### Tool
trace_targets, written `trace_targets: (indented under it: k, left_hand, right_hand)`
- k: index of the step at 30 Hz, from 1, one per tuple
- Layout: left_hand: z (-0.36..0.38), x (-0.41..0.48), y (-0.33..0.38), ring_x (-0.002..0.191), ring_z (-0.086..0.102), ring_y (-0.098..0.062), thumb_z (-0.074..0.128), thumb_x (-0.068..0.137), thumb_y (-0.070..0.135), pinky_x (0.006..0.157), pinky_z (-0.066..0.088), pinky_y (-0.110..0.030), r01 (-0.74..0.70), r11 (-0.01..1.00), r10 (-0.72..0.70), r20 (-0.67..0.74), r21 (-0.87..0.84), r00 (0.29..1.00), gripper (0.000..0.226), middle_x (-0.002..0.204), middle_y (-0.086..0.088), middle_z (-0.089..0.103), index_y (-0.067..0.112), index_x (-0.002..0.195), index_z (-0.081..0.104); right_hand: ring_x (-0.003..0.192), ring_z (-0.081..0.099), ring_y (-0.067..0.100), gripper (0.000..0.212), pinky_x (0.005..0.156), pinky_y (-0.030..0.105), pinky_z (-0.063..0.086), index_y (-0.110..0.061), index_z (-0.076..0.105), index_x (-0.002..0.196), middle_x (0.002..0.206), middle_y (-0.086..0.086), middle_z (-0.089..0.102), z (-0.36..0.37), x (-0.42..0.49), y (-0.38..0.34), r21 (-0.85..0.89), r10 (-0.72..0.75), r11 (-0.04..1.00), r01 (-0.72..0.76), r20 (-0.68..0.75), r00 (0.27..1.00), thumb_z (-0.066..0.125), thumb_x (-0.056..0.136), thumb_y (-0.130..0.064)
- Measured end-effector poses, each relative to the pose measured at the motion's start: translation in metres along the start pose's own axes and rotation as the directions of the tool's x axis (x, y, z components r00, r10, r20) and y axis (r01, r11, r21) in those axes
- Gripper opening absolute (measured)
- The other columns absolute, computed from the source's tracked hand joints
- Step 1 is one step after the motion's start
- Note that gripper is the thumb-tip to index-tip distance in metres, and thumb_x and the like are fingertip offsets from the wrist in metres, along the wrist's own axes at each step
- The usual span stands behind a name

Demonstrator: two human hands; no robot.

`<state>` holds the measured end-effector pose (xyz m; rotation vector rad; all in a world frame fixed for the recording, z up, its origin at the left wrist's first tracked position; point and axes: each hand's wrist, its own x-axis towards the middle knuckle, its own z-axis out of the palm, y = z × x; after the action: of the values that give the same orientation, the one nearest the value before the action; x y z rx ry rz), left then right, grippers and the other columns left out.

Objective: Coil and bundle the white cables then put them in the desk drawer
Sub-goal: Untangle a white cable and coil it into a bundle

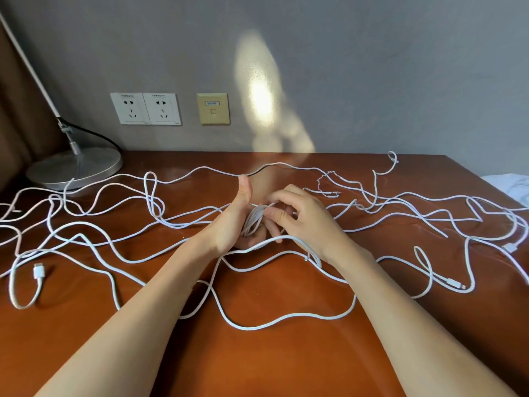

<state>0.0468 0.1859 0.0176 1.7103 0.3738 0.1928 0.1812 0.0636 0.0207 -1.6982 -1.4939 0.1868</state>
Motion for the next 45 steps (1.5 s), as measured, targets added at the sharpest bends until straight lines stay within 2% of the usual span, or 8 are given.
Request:
trace_targets:
  k: [6,11,14,18,25,32,39,45]
  left_hand:
    - [-0.005,-0.008,0.009,0.044,0.025,-0.018,0.01,0.099,0.075,0.043,0.024,-0.023,-0.069,0.997,0.067,-0.099,-0.016,0.993,0.098,0.054,-0.013,0.042,-0.003,0.081,0.068]
    - [-0.001,-0.01,0.014,0.04,0.04,-0.011,0.028,0.106,0.055,0.042,0.024,-0.019,-0.082,0.984,0.043,-0.235,-0.159,0.971,0.074,0.052,-0.009,0.04,-0.001,0.076,0.066]
    - [-0.003,-0.009,0.011,0.049,0.028,-0.015,0.032,0.103,0.037,0.05,0.016,-0.028,-0.106,0.97,0.054,-0.234,-0.219,0.971,0.054,0.055,-0.009,0.041,-0.001,0.08,0.062]
    - [-0.006,-0.007,0.005,0.058,0.019,-0.023,0.038,0.087,0.021,0.055,0.025,-0.031,-0.171,0.951,0.117,-0.21,-0.259,0.971,0.032,0.061,-0.009,0.044,0.002,0.086,0.062]
    - [-0.008,-0.002,0.001,0.058,0.037,-0.017,0.045,0.064,0.006,0.056,0.034,-0.027,-0.262,0.933,0.213,-0.208,-0.247,0.955,0.041,0.074,-0.011,0.053,0.001,0.102,0.056]
    - [-0.006,-0.002,-0.001,0.061,0.044,-0.018,0.052,0.074,-0.003,0.06,0.038,-0.028,-0.286,0.923,0.226,-0.239,-0.257,0.944,0.035,0.082,-0.012,0.059,0.001,0.109,0.055]
    - [-0.006,-0.002,-0.002,0.063,0.047,-0.018,0.045,0.089,-0.017,0.064,0.038,-0.031,-0.25,0.95,0.192,-0.284,-0.185,0.939,0.028,0.086,-0.012,0.065,-0.001,0.108,0.057]
    - [-0.003,0.0,-0.006,0.076,0.059,-0.011,0.052,0.105,0.002,0.074,0.047,-0.024,-0.268,0.964,0.254,-0.308,-0.001,0.917,0.021,0.092,0.0,0.072,0.001,0.124,0.061]
  right_hand:
    - [0.091,0.059,0.017,0.008,0.082,0.035,0.049,-0.023,0.072,0.1,0.099,-0.006,0.062,0.0,-0.001,0.007,-0.004,0.024,1.0,-0.024,-0.021,0.999,0.065,0.101,-0.025]
    - [0.097,0.061,0.014,0.013,0.083,0.025,0.047,-0.019,0.07,0.11,0.104,-0.007,0.061,0.003,0.001,0.008,-0.021,0.009,1.0,-0.009,-0.014,1.0,0.059,0.104,-0.025]
    - [0.101,0.06,0.011,0.018,0.082,0.018,0.045,-0.018,0.069,0.116,0.108,-0.008,0.06,0.003,0.002,0.01,-0.008,0.021,1.0,-0.021,0.003,1.0,0.057,0.105,-0.027]
    - [0.1,0.058,0.008,0.021,0.08,0.011,0.041,-0.014,0.067,0.119,0.11,-0.007,0.058,0.004,0.003,0.011,-0.029,0.011,1.0,-0.011,-0.017,1.0,0.055,0.106,-0.027]
    - [0.077,0.054,0.002,0.016,0.069,0.018,0.04,-0.022,0.054,0.112,0.082,-0.018,0.053,0.004,-0.002,0.01,0.015,0.139,0.99,-0.139,-0.018,0.99,0.044,0.11,-0.033]
    - [0.08,0.056,0.002,0.017,0.074,0.024,0.045,-0.028,0.056,0.114,0.089,-0.016,0.057,0.005,-0.001,0.011,0.112,0.198,0.975,-0.193,-0.028,0.98,0.044,0.109,-0.039]
    - [0.071,0.057,-0.007,0.027,0.064,0.012,0.042,-0.024,0.066,0.125,0.072,-0.021,0.058,-0.001,-0.003,0.005,0.06,0.181,0.982,-0.18,-0.012,0.983,0.046,0.11,-0.034]
    - [0.065,0.054,-0.013,0.029,0.057,0.008,0.039,-0.019,0.065,0.122,0.076,-0.019,0.053,-0.005,-0.002,0.006,0.071,0.215,0.975,-0.209,-0.088,0.973,0.041,0.111,-0.031]
